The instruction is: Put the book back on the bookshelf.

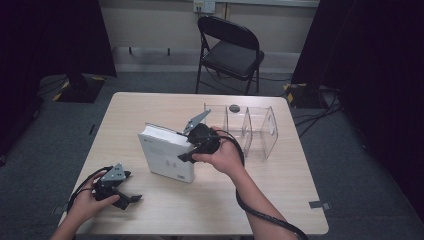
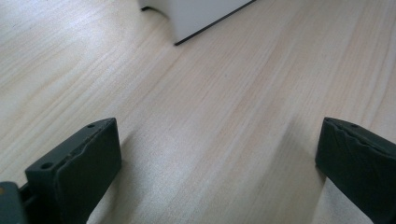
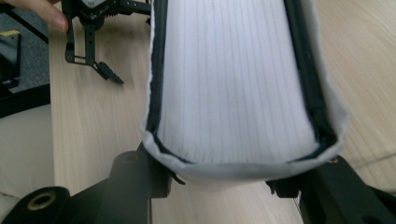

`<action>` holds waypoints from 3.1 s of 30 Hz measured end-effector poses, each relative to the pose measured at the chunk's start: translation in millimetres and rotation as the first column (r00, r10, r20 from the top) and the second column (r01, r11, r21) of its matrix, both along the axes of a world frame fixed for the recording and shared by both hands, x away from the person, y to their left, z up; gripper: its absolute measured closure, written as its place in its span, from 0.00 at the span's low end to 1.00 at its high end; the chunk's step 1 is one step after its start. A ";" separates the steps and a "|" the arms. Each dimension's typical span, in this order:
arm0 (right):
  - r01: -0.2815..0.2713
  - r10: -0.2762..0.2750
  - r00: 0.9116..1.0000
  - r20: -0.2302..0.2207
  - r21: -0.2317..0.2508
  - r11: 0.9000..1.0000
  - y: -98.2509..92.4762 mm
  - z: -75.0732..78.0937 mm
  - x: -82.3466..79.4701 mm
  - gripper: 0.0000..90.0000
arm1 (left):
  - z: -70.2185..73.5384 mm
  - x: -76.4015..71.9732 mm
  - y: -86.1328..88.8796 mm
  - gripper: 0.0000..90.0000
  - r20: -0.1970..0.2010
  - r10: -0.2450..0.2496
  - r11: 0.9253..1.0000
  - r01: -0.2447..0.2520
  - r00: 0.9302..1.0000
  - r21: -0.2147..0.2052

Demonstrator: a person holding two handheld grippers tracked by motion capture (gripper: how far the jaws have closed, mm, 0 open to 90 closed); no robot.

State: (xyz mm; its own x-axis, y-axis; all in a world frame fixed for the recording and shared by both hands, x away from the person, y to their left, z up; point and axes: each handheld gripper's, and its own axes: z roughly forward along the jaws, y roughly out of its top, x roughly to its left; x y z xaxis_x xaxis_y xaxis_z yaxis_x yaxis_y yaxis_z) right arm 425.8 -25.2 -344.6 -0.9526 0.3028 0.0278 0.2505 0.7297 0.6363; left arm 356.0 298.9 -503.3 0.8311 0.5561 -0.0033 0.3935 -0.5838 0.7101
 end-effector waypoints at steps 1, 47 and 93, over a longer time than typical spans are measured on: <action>0.004 -0.004 1.000 -0.002 -0.002 1.000 -3.3 0.1 -1.1 0.58 | -0.1 -0.1 -0.1 0.00 -0.001 0.002 1.000 -0.002 1.000 -0.002; 0.069 -0.073 0.996 -0.050 -0.082 0.994 2.6 12.4 -6.4 0.42 | -0.2 0.0 -0.2 0.00 0.006 0.003 1.000 -0.003 1.000 -0.006; 0.115 -0.127 0.991 -0.049 -0.200 0.973 29.2 17.0 -4.5 0.57 | -0.3 0.8 0.3 0.00 0.002 -0.009 1.000 0.009 1.000 -0.011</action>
State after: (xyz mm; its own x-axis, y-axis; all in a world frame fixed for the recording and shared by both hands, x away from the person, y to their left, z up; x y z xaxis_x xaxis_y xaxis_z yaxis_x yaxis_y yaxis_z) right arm 421.3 3.9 -327.6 -0.9069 0.4212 0.0133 0.3788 0.8008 0.4640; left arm 356.8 299.2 -503.6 0.8362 0.5483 -0.0078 0.3868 -0.5797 0.7172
